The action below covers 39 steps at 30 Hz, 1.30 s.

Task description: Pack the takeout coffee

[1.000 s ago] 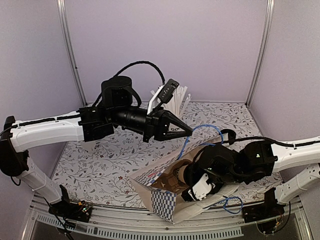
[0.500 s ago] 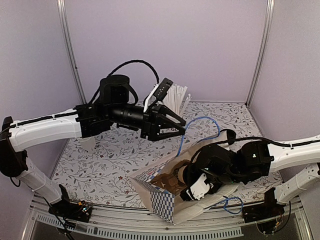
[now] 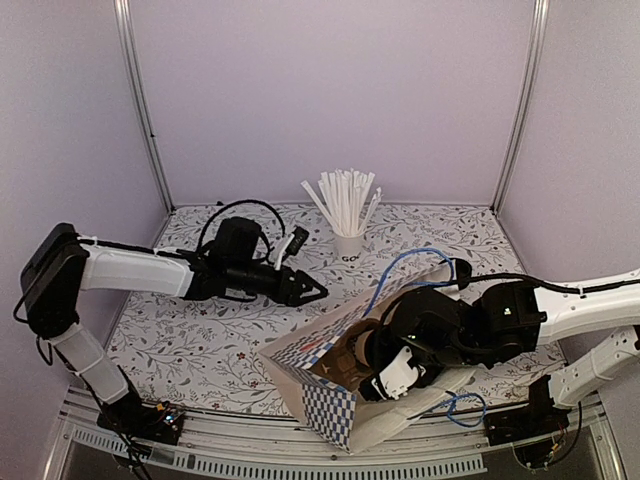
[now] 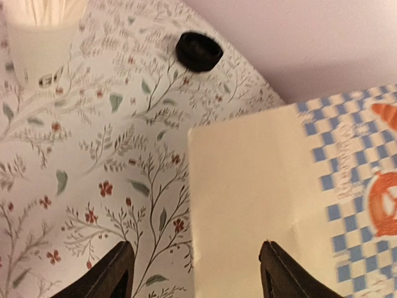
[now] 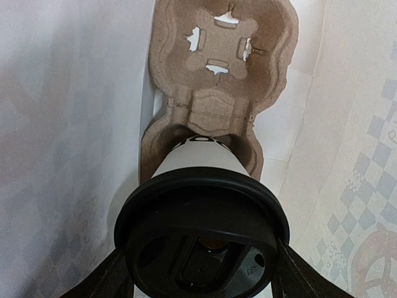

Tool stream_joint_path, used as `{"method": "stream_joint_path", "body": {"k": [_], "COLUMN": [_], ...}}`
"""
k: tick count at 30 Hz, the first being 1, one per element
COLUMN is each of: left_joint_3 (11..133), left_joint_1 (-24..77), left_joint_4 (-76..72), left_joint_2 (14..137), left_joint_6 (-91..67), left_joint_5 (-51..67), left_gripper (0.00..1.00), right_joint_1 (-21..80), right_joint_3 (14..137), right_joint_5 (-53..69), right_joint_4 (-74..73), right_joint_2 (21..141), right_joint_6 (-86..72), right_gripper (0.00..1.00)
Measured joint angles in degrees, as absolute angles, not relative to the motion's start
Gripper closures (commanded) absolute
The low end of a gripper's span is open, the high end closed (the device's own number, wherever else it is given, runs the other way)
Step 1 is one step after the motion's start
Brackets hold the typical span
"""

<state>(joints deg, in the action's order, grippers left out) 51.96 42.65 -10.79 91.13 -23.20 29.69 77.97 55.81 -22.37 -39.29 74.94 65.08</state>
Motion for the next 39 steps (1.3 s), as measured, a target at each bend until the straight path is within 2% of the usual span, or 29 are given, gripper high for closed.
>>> {"method": "stream_joint_path", "body": {"k": [6,24,39], "left_joint_3": [50.0,51.5,47.3], "left_joint_1": [44.5,46.1,43.3], "left_joint_4": [-13.0,-21.1,-35.7], "left_joint_2": [100.5,105.7,112.1], "left_joint_6": [-25.8,-26.9,-35.5], "left_joint_5": [32.1,40.4,48.4], "left_gripper": [0.31,0.32,0.31], "right_joint_1": [78.0,76.3,74.1], "right_joint_3": [55.9,61.8,69.3], "right_joint_5": [-22.4,-19.6,-14.2], "right_joint_4": [-39.2,-44.7,-51.5], "right_joint_2": [75.2,79.3,84.2], "right_joint_6": [65.0,62.0,59.9], "right_gripper": [0.69,0.69,0.69]}}
